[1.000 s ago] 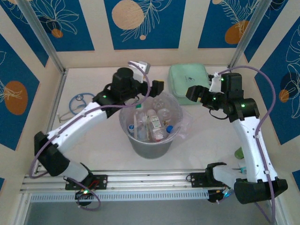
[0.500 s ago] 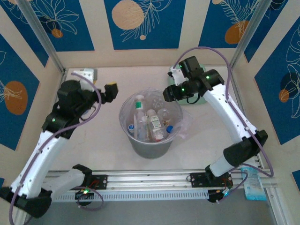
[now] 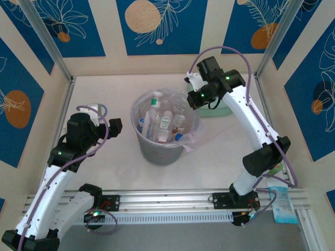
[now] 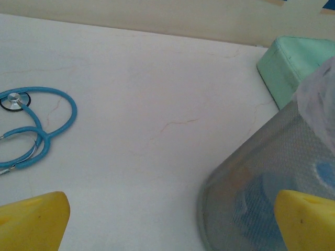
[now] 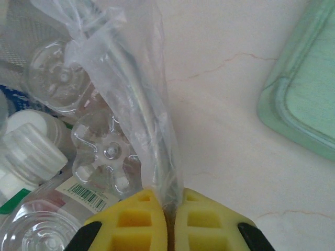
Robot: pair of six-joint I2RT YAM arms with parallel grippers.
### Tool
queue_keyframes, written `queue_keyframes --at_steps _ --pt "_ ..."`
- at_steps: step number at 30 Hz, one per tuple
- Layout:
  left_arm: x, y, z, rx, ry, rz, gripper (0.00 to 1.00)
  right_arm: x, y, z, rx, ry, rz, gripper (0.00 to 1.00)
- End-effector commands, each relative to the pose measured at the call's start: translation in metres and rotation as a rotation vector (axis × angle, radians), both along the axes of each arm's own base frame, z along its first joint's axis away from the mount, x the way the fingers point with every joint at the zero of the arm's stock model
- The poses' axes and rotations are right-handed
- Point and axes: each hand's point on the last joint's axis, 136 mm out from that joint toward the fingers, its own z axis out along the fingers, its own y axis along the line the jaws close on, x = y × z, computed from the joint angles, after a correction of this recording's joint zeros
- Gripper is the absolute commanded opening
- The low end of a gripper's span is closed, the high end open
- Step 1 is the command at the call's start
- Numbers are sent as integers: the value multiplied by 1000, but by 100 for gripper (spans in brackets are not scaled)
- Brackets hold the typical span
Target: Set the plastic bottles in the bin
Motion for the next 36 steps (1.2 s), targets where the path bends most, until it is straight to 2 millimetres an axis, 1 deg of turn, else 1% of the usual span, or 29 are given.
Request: queue_keyframes --at_steps 1,3,5,7,10,11,12,13,14,15,16,17,18,19,21,22,25,27,29,31,33,36 --pt "4 6 -4 -11 3 44 100 4 -30 28 3 -93 -90 0" --pt "4 8 -6 -6 6 52 100 3 -38 33 28 -105 -135 0" --pt "3 10 -10 1 12 57 100 1 -41 35 60 -103 -163 0" --pt "3 14 -15 18 22 75 100 0 -42 32 68 -92 -186 0" --pt "1 21 -24 50 39 99 100 -1 -41 23 81 -67 -194 0" --pt "1 23 -28 60 43 110 100 -2 -37 21 100 -55 -185 4" --pt "2 27 -31 70 45 124 100 -4 -34 23 137 -40 -177 13" --pt "2 30 -34 84 46 137 100 -5 -33 26 171 -35 -181 25" --pt "1 34 -37 100 46 152 100 -5 -35 32 213 -35 -195 42" --pt "1 38 -41 118 43 169 100 -5 -38 38 247 -45 -215 60" --pt "1 42 -44 132 40 187 100 -4 -44 44 268 -61 -238 73" --pt "2 47 -47 149 33 209 100 -3 -52 49 285 -82 -271 85" --pt "2 53 -49 159 25 238 100 -2 -61 54 298 -104 -310 94" --pt "3 58 -49 163 16 265 100 0 -69 56 309 -120 -346 98" --pt "8 69 -51 180 -16 335 100 4 -94 57 336 -169 -459 99" --pt "11 75 -54 195 -35 374 100 6 -107 53 342 -203 -510 99" --pt "19 92 -79 262 -69 468 100 9 -145 36 305 -329 -648 99" --pt "26 96 -95 309 -77 482 100 7 -169 13 230 -407 -727 99" --pt "33 96 -105 356 -79 468 100 2 -182 -12 179 -438 -755 99" --pt "39 96 -118 391 -67 458 100 -5 -191 -43 135 -414 -778 99" --pt "43 93 -132 416 -53 430 100 -11 -196 -78 91 -391 -783 99" --pt "48 91 -148 449 -59 405 100 -12 -199 -119 72 -402 -791 99"
